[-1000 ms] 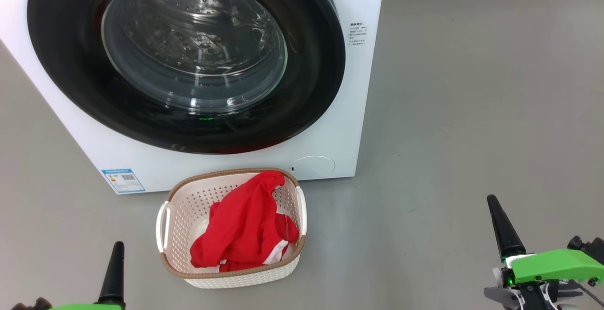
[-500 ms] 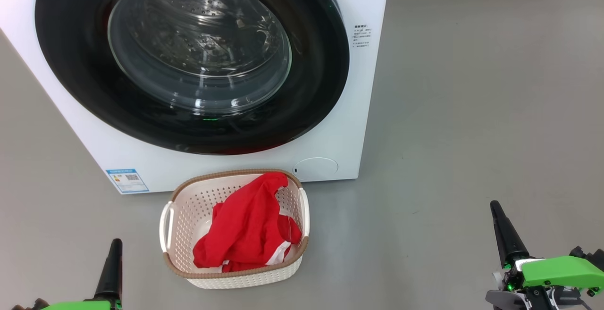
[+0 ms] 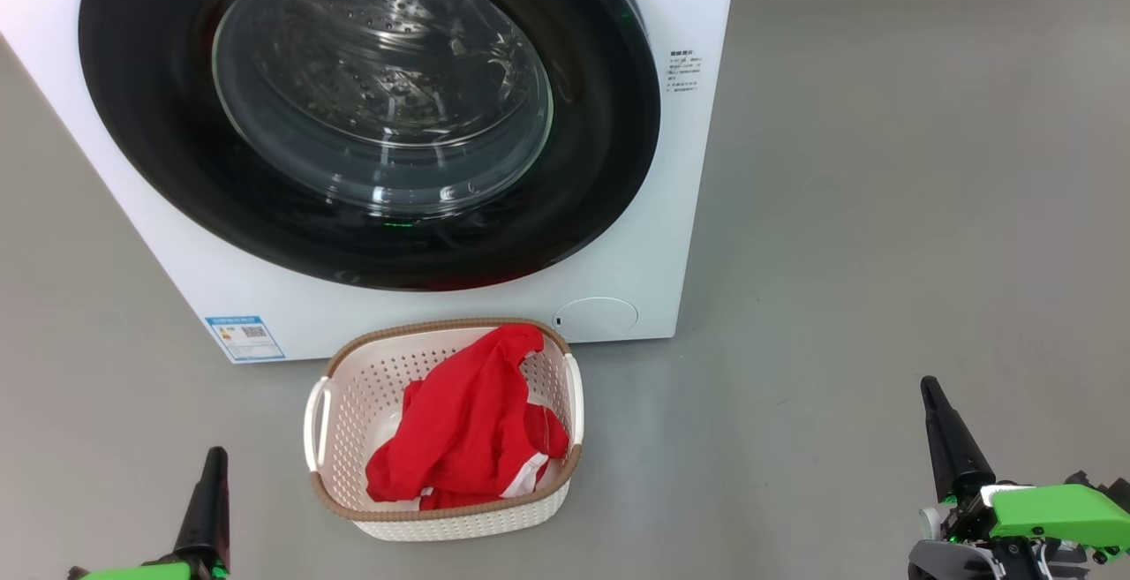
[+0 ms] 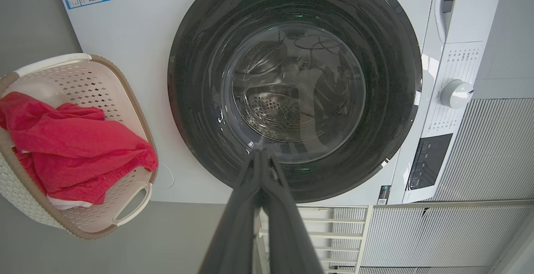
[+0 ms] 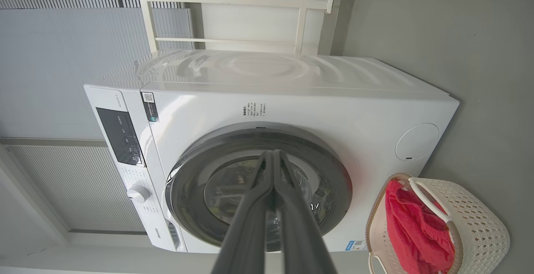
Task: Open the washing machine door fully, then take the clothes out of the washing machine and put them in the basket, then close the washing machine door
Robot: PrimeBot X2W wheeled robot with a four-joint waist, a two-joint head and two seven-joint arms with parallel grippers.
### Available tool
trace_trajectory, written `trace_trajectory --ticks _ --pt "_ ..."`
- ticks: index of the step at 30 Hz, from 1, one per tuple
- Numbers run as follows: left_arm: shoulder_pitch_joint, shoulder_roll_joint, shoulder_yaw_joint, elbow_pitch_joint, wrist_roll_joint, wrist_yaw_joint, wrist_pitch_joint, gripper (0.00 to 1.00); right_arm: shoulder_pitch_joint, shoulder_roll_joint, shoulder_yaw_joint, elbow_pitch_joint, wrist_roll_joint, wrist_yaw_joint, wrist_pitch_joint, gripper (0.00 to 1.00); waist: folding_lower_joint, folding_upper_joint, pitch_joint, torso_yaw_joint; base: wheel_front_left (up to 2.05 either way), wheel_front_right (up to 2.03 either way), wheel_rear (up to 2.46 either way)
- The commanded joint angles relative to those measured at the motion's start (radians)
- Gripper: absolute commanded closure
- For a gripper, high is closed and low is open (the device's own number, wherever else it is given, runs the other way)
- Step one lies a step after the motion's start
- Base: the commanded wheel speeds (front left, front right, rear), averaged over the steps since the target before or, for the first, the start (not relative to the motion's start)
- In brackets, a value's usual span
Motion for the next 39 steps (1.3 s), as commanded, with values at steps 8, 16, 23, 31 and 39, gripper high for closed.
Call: trace_trajectory --ticks 8,16,23,31,39 --pt "-0.049 0.011 0.037 -0.017 -0.005 -0.003 0.008 1.00 -0.006 0.002 0.015 -0.025 0.010 -0.001 0.007 1.00 0.0000 -0.0001 0.000 0.000 0.00 0.00 0.00" --pt "-0.050 0.010 0.038 -0.017 -0.004 -0.003 0.009 1.00 -0.006 0.003 0.013 -0.025 0.008 -0.001 0.008 1.00 0.0000 -0.0001 0.000 0.000 0.00 0.00 0.00" --pt "-0.050 0.009 0.039 -0.017 -0.003 -0.003 0.009 1.00 -0.006 0.003 0.012 -0.025 0.008 -0.001 0.009 1.00 0.0000 -0.0001 0.000 0.000 0.00 0.00 0.00" --pt "-0.050 0.008 0.040 -0.017 -0.002 -0.003 0.010 1.00 -0.006 0.004 0.011 -0.025 0.007 -0.001 0.010 1.00 0.0000 -0.0001 0.000 0.000 0.00 0.00 0.00" --pt "-0.050 0.008 0.041 -0.017 -0.001 -0.003 0.011 1.00 -0.006 0.005 0.010 -0.025 0.006 -0.001 0.011 1.00 0.0000 -0.0001 0.000 0.000 0.00 0.00 0.00"
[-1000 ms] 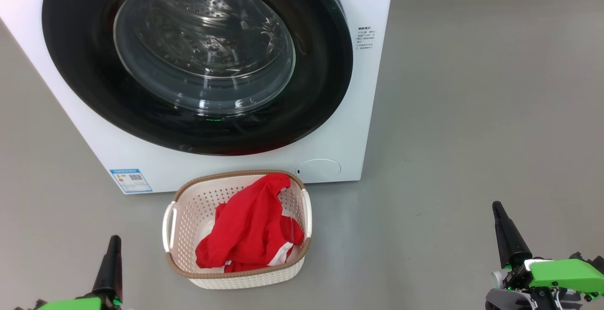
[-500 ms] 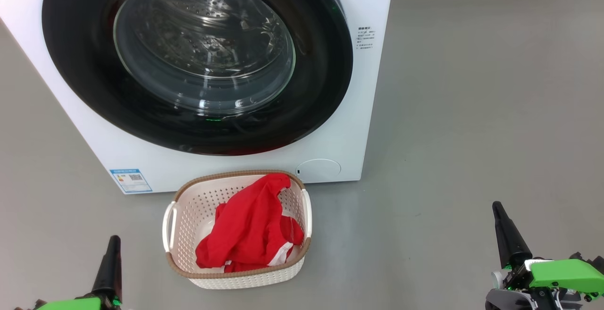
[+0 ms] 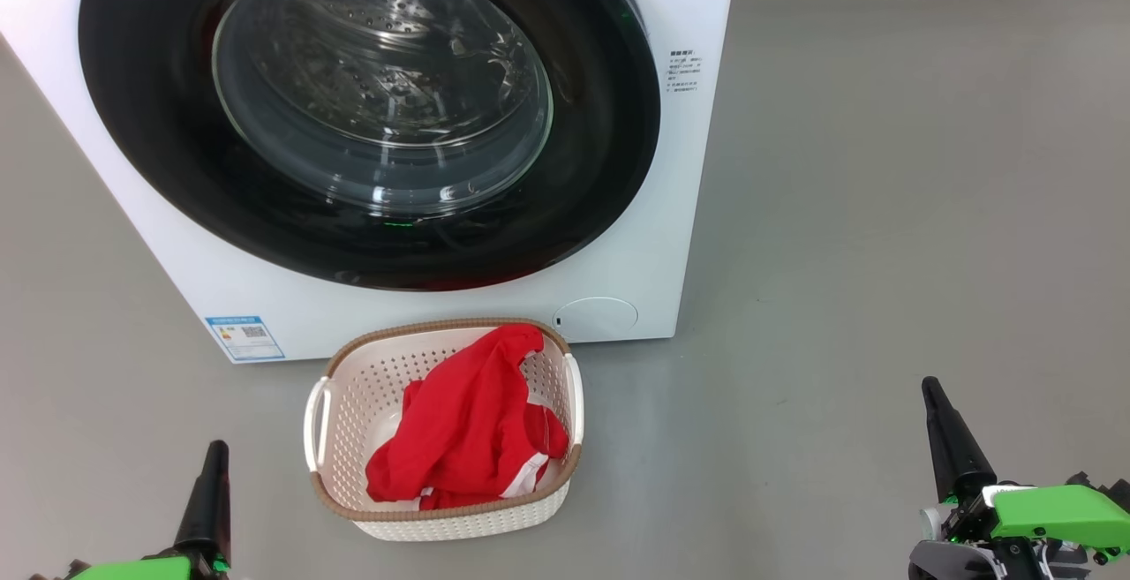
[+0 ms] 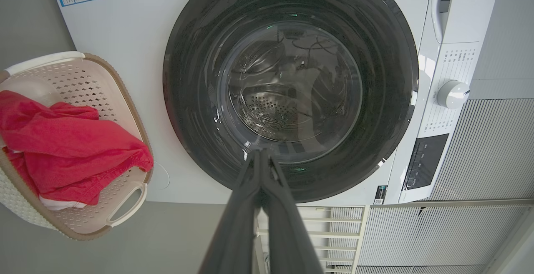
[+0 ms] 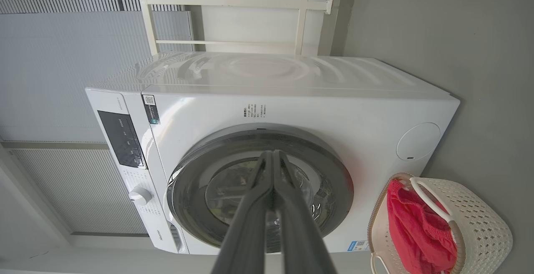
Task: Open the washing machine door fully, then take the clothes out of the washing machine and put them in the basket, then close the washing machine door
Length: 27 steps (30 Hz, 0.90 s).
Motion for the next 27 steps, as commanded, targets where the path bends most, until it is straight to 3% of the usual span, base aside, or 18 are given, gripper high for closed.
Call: trace_trajectory --ticks 1,27 --pt "-0.038 0.015 0.035 -0.020 0.000 -0.003 0.004 1.00 -0.006 -0.001 0.020 -0.025 0.001 -0.001 0.004 1.00 -0.0001 0.0000 0.000 0.000 0.00 0.00 0.00" --pt "-0.039 0.013 0.037 -0.020 0.002 -0.003 0.006 1.00 -0.007 0.001 0.017 -0.025 -0.001 -0.001 0.006 1.00 -0.0001 0.0000 0.000 0.000 0.00 0.00 0.00"
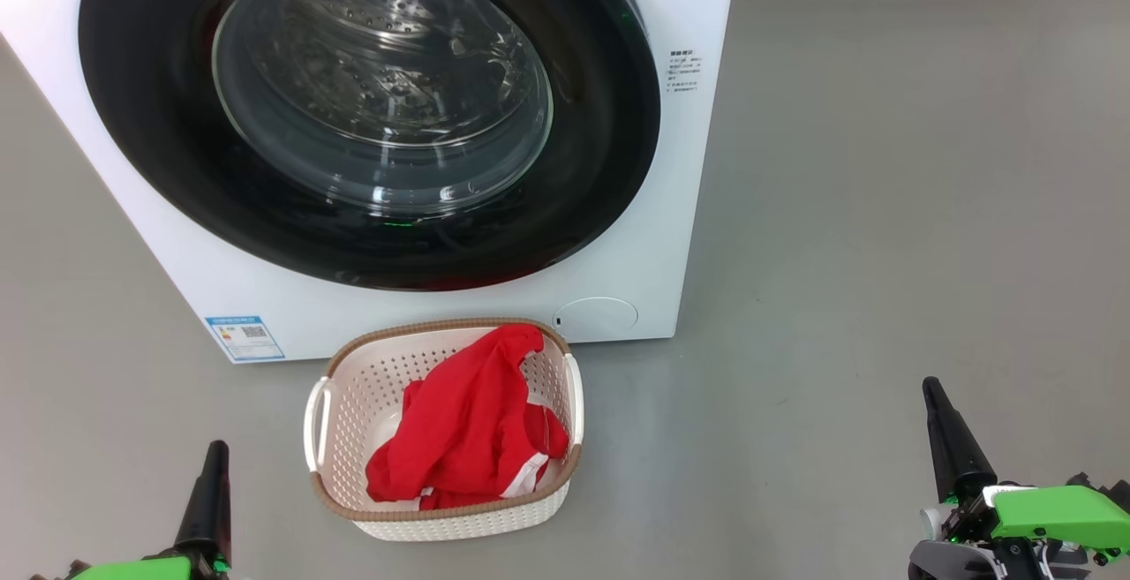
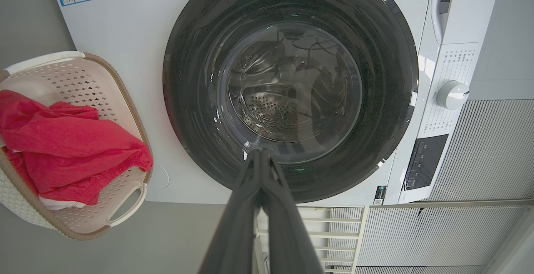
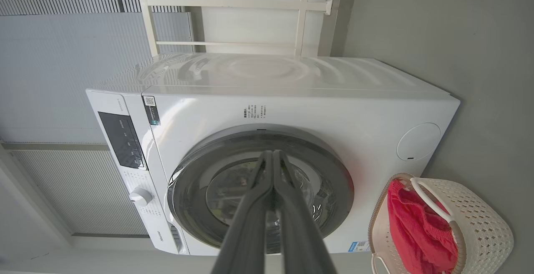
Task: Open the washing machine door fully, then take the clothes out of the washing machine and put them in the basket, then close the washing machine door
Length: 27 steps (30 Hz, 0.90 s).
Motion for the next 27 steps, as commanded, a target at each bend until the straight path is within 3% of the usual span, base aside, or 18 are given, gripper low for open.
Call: trace_trajectory --ticks 1,27 --pt "-0.039 0.015 0.035 -0.020 0.002 -0.003 0.004 1.00 -0.007 -0.002 0.021 -0.025 -0.001 -0.001 0.006 1.00 0.0000 0.0000 0.000 0.000 0.00 0.00 0.00" --pt "-0.039 0.014 0.037 -0.020 0.004 -0.003 0.006 1.00 -0.007 0.000 0.019 -0.025 -0.003 -0.001 0.007 1.00 0.0000 0.0000 0.000 0.000 0.00 0.00 0.00"
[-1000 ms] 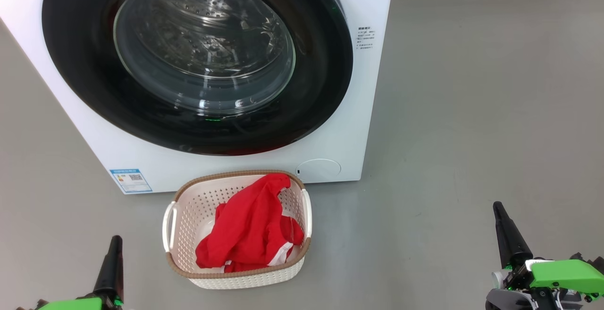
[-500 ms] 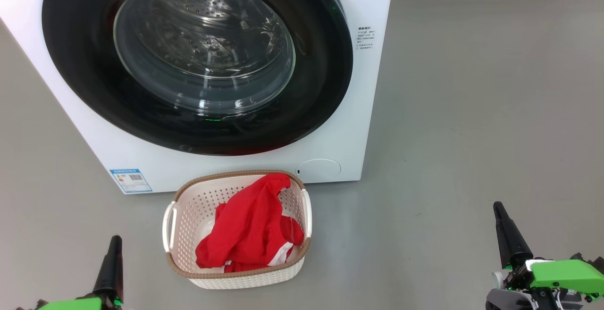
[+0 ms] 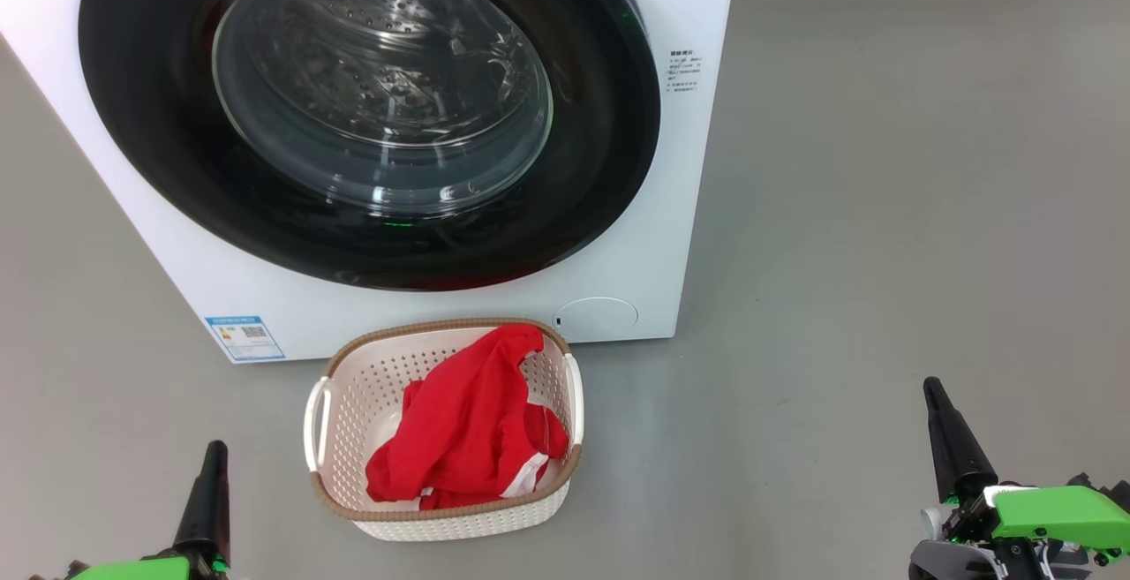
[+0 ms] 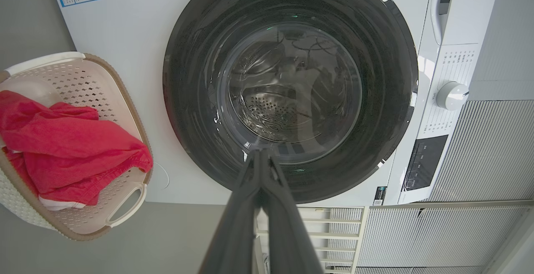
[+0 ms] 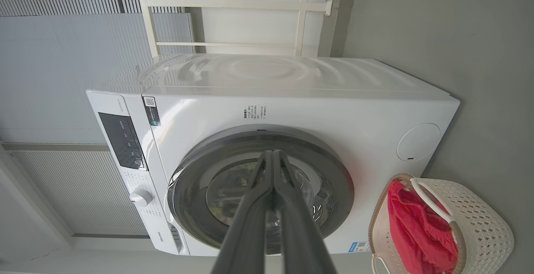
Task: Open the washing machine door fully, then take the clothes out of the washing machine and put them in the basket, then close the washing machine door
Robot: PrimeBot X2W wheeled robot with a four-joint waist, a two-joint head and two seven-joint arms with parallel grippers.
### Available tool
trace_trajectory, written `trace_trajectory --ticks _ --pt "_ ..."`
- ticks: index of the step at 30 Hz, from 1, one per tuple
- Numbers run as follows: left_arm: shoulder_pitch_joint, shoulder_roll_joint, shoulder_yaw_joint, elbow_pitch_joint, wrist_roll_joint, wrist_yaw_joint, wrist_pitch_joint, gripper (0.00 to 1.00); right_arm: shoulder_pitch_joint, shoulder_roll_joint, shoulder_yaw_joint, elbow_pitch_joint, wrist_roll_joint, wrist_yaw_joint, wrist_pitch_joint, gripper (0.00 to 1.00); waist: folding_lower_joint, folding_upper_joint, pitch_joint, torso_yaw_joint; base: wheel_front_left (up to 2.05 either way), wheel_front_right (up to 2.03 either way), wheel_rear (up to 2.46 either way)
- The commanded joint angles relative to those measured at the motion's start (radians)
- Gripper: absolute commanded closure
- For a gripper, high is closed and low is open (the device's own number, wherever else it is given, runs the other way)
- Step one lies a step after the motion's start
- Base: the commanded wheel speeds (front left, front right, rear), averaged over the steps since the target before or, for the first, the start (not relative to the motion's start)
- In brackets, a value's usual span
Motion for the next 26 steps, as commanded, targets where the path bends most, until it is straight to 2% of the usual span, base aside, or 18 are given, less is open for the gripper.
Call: trace_trajectory --ticks 1,26 --pt "-0.039 0.014 0.035 -0.020 0.003 -0.003 0.006 1.00 -0.007 -0.001 0.022 -0.025 -0.003 -0.001 0.006 1.00 0.0000 -0.0001 0.000 0.000 0.00 0.00 0.00" --pt "-0.039 0.014 0.036 -0.020 0.004 -0.003 0.007 1.00 -0.007 -0.001 0.021 -0.025 -0.004 -0.001 0.007 1.00 0.0000 -0.0001 0.000 0.000 0.00 0.00 0.00"
